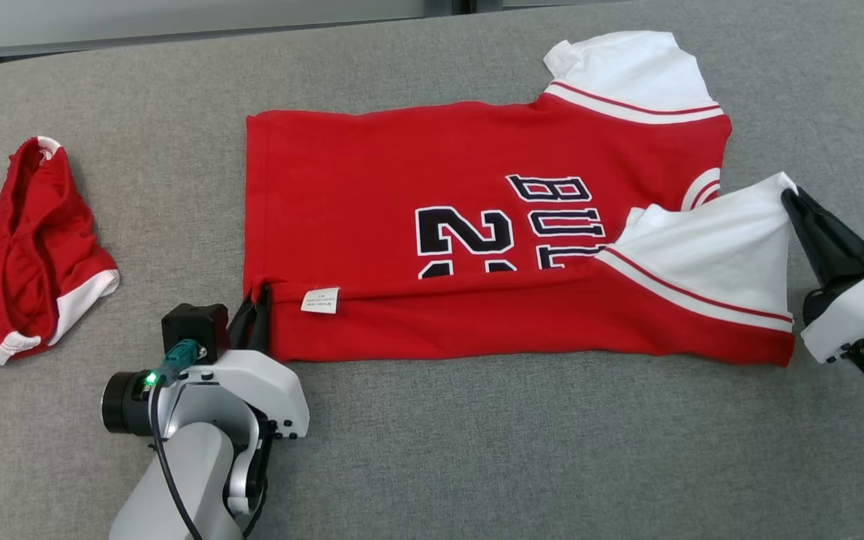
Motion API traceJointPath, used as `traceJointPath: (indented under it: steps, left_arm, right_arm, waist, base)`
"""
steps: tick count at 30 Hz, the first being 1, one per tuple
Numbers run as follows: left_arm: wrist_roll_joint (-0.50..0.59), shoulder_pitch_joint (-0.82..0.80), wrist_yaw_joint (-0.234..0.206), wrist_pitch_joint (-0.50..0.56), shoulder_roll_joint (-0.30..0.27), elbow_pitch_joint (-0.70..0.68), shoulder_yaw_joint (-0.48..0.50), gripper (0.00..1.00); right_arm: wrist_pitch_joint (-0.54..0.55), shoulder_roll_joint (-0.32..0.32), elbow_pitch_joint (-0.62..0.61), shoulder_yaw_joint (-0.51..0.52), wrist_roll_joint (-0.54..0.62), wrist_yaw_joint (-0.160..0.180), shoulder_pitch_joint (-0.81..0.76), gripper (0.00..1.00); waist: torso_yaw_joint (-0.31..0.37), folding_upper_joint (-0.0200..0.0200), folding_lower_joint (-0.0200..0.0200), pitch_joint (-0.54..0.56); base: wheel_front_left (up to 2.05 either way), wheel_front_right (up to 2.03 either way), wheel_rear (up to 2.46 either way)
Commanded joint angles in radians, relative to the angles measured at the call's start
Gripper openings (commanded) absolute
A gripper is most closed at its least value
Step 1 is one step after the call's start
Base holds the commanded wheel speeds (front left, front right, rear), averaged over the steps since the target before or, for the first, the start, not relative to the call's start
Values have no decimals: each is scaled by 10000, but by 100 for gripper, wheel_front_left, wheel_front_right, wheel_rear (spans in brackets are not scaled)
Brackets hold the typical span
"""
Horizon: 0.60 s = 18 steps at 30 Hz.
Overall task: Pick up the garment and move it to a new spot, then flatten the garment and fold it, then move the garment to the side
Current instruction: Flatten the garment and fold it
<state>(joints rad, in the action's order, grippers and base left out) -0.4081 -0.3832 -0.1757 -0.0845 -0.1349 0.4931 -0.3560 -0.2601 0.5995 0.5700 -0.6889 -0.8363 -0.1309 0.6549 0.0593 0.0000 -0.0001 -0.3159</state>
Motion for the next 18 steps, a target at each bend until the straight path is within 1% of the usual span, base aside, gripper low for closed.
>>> traceJointPath:
  steps: [1, 5, 8, 9, 10, 11, 12, 15, 18]
  left_arm:
    - [-6, -254, 48, -71, -31, 83, 13, 0]
    - [31, -434, 73, -138, -9, 301, -62, 0]
    - [63, -567, 76, -115, 12, 502, -137, 0]
    - [83, -613, 35, -115, 16, 553, -159, 18]
    - [107, -634, -18, -111, 23, 608, -172, 93]
    - [96, -639, -41, -56, 35, 685, -182, 100]
    - [91, -670, -56, -47, 46, 736, -196, 100]
    - [127, -716, -252, -154, 39, 858, -153, 100]
    - [48, -669, -331, -299, 38, 824, -91, 100]
  right_arm:
    - [-68, -19, 70, 71, -52, 3, 179, 0]
    - [-65, -96, 141, 81, 100, 3, 227, 0]
    - [-65, -160, 274, -79, -94, 3, 243, 0]
    - [-66, -175, 361, -123, -189, 3, 273, 0]
    - [-66, -174, 403, -141, -189, 3, 345, 24]
    - [-66, -179, 429, -91, -184, 3, 413, 85]
    - [-66, -203, 486, -51, -211, 3, 410, 100]
    - [-67, -282, 486, 47, -155, 3, 428, 100]
    - [-67, -240, 538, 264, -22, 3, 416, 100]
  waist:
    - [4, 0, 1, -53]
    - [-1, 0, 1, -158]
    - [-12, 0, 1, -210]
    - [-13, 0, 1, -225]
    - [-16, 0, 1, -240]
    - [-18, 0, 1, -253]
    - [-25, 0, 1, -260]
    - [-47, 0, 1, -249]
    - [-79, 0, 1, -169]
  base:
    - [0, 0, 0]
    - [0, 0, 0]
    - [0, 0, 0]
    - [0, 0, 0]
    - [0, 0, 0]
    - [0, 0, 0]
    - [0, 0, 0]
    - [0, 0, 0]
    - [0, 0, 0]
